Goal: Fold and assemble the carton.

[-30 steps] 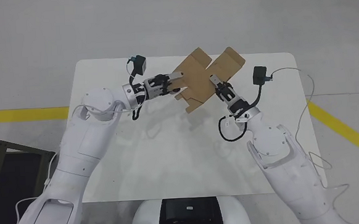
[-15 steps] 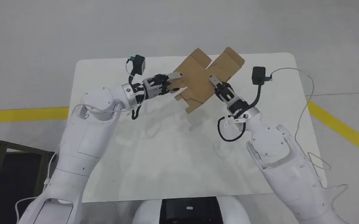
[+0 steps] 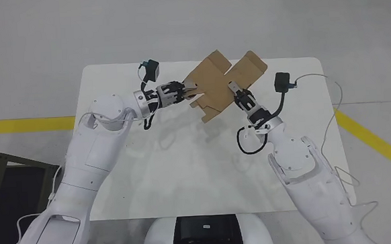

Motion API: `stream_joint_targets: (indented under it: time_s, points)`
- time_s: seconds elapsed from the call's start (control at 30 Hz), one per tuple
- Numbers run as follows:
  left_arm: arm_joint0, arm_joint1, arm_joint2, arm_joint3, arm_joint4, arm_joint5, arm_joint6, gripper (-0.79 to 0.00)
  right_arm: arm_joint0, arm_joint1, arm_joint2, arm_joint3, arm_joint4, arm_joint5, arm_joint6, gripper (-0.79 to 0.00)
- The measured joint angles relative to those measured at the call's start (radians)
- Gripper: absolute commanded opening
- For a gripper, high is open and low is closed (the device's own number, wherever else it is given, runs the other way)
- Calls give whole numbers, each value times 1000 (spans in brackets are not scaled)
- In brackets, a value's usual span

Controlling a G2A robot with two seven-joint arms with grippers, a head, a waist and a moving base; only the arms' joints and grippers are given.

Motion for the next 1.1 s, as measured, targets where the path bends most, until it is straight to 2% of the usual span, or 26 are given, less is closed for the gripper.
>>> stream_joint_targets:
  time_s: [0.03, 0.07, 0.1, 0.5, 0.87, 1.0, 1.1]
  points:
    - [0, 0, 0, 0, -1, -1, 0, -785, -1, -1, 2, 0, 1, 1, 0, -585]
    - [0, 0, -1, 0, -1, -2, 1, -785, -1, -1, 3, 1, 3, 2, -1, -89]
    - [0, 0, -1, -1, -2, -3, 1, -785, -2, -2, 5, 2, 5, 5, -1, 0]
    - [14, 8, -20, -36, 14, -41, -36, -785, 16, -3, 63, 43, 41, 47, 50, 0]
    - [27, 23, -47, -39, 34, -79, -122, -785, 45, 9, 154, 111, 78, 46, 165, 0]
    - [28, 32, -64, -23, 39, -93, -180, -785, 50, 14, 183, 123, 138, -1, 260, 0]
    - [28, 38, -72, -15, 31, -110, -232, -785, 62, 19, 202, 147, 217, -45, 384, 0]
